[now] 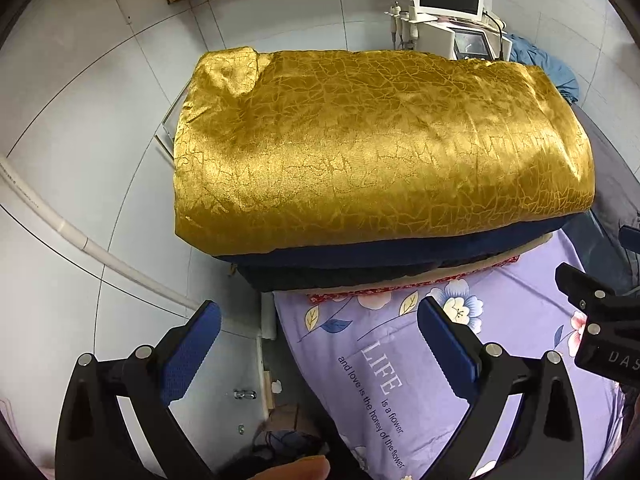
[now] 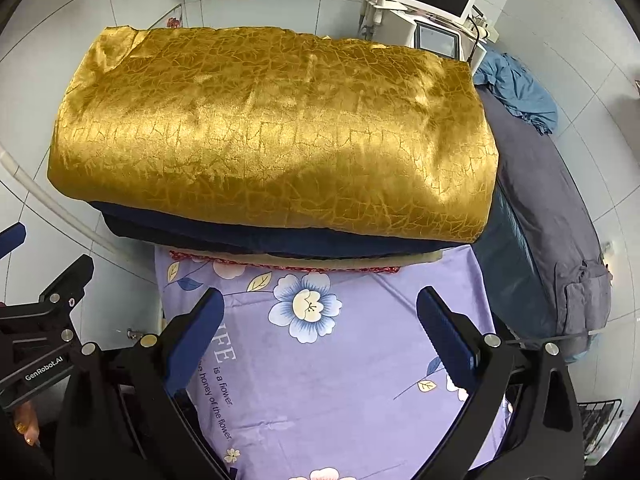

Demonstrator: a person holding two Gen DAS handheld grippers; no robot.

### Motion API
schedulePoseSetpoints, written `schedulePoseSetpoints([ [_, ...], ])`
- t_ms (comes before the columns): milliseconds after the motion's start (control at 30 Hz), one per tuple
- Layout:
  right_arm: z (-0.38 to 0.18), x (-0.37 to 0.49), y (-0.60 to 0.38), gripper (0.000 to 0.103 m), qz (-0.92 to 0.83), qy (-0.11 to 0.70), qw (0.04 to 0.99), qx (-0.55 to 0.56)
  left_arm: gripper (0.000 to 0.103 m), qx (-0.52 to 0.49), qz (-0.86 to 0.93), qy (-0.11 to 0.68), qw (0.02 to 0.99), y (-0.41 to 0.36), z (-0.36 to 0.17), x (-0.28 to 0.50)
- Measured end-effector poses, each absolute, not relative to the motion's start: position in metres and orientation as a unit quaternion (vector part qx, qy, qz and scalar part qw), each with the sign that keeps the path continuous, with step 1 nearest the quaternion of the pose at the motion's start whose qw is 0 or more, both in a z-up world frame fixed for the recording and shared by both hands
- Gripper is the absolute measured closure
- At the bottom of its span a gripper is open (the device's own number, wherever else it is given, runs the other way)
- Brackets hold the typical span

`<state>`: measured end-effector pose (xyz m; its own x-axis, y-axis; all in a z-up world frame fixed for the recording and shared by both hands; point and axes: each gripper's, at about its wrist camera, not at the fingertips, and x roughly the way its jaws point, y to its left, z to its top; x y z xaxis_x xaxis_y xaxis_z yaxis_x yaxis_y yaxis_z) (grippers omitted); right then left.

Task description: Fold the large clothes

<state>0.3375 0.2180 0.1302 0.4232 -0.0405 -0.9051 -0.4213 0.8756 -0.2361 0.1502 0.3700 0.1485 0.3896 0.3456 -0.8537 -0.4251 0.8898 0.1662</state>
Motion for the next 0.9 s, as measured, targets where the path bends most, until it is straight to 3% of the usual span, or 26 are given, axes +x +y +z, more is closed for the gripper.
schedulePoseSetpoints([
  [900,0.145,0.349,0.223,0.008,0.106,0.515,0.817,-0.237,0.007,-0.037,0.231,0.486,0.842,0.373,0.166,0.158],
])
